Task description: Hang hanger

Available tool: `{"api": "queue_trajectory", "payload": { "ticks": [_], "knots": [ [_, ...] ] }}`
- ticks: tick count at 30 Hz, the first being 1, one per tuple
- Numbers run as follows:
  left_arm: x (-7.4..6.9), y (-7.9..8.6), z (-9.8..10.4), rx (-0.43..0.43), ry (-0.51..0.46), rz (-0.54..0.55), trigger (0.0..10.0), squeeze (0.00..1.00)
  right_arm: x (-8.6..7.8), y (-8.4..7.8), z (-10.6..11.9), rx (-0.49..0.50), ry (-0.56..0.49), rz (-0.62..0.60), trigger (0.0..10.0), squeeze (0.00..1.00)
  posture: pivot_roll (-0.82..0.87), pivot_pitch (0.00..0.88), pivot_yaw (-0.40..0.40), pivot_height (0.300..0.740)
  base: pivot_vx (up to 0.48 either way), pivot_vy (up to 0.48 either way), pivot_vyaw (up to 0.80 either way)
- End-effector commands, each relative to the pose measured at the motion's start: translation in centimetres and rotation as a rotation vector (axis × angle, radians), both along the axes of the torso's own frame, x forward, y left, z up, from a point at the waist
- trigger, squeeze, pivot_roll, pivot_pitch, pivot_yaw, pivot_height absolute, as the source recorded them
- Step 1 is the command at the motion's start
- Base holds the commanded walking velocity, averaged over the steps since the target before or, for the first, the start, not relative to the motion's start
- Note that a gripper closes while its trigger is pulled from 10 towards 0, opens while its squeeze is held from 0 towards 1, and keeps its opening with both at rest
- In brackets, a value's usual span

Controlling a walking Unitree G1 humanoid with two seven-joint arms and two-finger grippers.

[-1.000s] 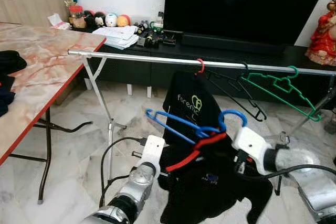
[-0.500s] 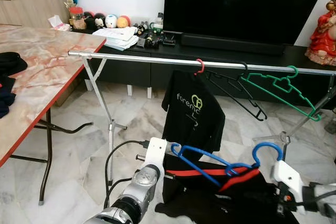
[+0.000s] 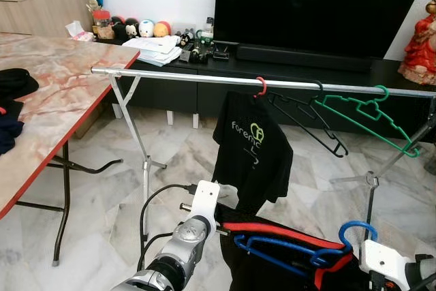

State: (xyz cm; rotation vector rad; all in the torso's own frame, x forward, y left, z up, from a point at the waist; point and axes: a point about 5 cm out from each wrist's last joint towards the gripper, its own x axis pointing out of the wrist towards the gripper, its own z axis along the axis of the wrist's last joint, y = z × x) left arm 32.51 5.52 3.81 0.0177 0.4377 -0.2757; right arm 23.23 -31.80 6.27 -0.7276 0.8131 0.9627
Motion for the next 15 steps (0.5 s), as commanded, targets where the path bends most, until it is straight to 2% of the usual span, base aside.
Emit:
{"api": "queue_trajectory", "payload": {
  "ticks": [1, 3, 9, 13, 15],
  "knots": [
    [1.2, 1.1, 1.3, -0.005, -0.048, 0.030, 0.0, 0.00, -0.5, -2.1, 0.1, -0.123, -0.002, -0.058, 0.0, 0.00, -0.06, 0.000, -0.015, 0.740, 0.000, 0.000, 0.00],
    [1.2, 0.9, 1.5, -0.013, -0.053, 0.013, 0.0, 0.00, -0.3, -2.1, 0.0, -0.123, -0.018, -0.074, 0.0, 0.00, -0.06, 0.000, -0.015, 0.740, 0.000, 0.000, 0.00],
    [1.5, -0.8, 3.0, -0.021, -0.113, -0.160, 0.0, 0.00, 1.4, -0.9, -0.5, -0.204, -0.117, -0.086, 0.0, 0.00, -0.05, 0.000, -0.018, 0.740, 0.000, 0.000, 0.00],
    [1.5, -1.4, 3.6, -0.026, -0.132, -0.222, 0.0, 0.00, 2.3, 0.1, -0.6, -0.181, -0.146, -0.090, 0.0, 0.00, -0.04, 0.000, -0.020, 0.740, 0.000, 0.000, 0.00],
    [1.5, -1.7, 3.9, -0.018, -0.141, -0.268, 0.0, 0.00, 3.4, 1.0, -0.2, -0.172, -0.199, -0.105, 0.0, 0.00, -0.04, 0.000, -0.020, 0.740, 0.000, 0.000, 0.00]
  ]
}}
